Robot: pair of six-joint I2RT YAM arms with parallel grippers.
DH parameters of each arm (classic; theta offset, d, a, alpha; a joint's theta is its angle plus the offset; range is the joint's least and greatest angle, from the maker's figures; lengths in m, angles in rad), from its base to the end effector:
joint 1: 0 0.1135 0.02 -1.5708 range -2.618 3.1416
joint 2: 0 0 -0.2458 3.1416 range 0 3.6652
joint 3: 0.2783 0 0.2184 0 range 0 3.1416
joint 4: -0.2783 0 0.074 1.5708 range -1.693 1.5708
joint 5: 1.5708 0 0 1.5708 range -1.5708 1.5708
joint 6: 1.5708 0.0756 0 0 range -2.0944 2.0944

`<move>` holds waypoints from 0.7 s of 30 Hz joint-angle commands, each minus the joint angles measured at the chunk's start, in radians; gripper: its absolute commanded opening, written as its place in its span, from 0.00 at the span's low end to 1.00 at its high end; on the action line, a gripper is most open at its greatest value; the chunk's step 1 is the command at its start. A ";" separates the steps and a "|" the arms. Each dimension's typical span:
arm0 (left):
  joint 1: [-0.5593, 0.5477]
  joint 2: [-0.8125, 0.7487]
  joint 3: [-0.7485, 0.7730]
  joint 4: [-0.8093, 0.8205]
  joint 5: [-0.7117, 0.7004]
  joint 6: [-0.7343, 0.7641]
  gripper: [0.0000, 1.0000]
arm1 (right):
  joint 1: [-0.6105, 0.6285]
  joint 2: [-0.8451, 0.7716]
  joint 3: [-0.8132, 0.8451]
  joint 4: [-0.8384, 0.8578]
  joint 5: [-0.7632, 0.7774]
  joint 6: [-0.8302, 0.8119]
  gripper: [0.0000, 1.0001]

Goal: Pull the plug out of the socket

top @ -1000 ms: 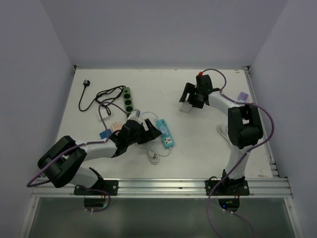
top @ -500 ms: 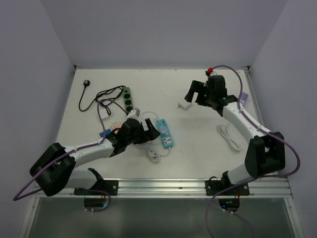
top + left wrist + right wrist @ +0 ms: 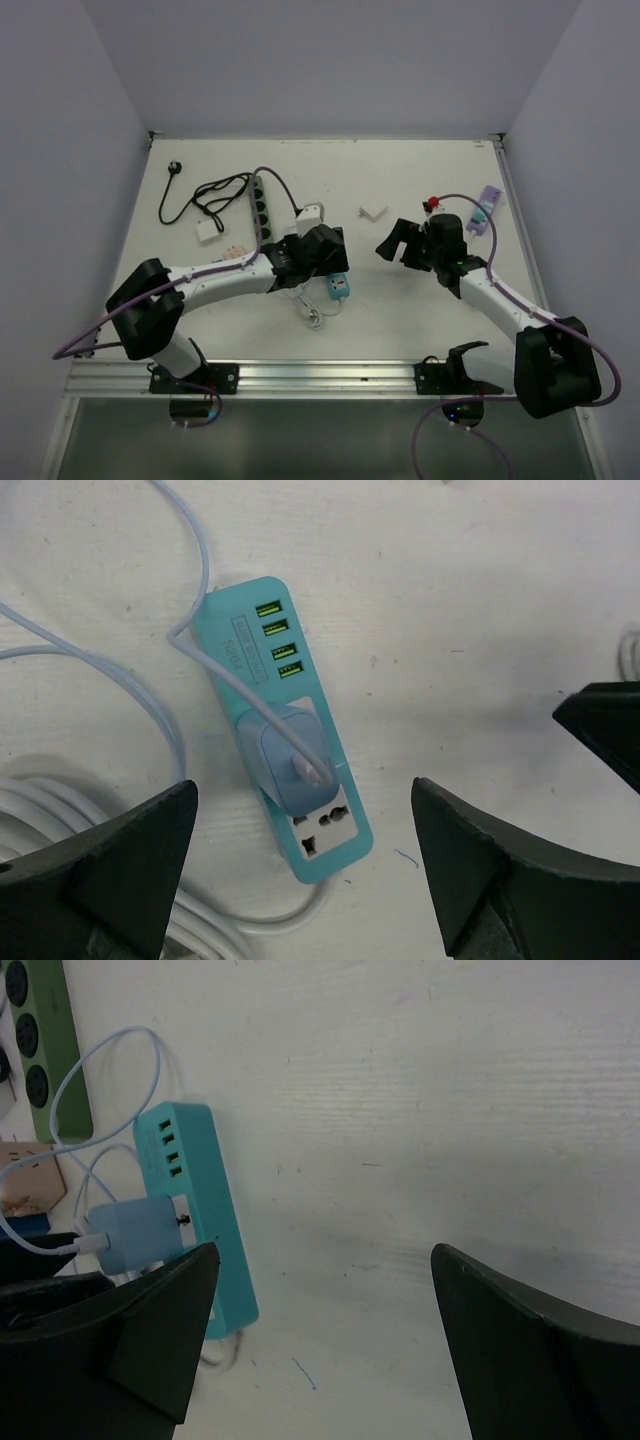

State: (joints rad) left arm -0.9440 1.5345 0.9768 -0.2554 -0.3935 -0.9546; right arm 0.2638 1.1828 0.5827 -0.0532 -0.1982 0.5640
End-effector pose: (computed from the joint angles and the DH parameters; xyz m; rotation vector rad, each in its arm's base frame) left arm 0.2111 -0.2421 0.1944 -0.1989 2.3492 -0.4879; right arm 0.2392 0.0800 0.1819 0.2314 2.2826 0.6638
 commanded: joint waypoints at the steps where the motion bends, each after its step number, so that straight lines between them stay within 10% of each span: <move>1: -0.012 0.108 0.120 -0.174 -0.143 -0.032 0.91 | 0.011 -0.025 -0.040 0.171 -0.073 0.054 0.91; 21: -0.042 0.200 0.140 -0.185 -0.071 -0.142 0.93 | 0.051 0.086 -0.161 0.357 -0.182 0.065 0.89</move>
State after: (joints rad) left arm -0.9649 1.7340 1.1091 -0.4473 -0.4637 -1.0389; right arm 0.3126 1.2850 0.4305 0.2436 -0.3874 0.6216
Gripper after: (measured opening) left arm 0.926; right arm 0.895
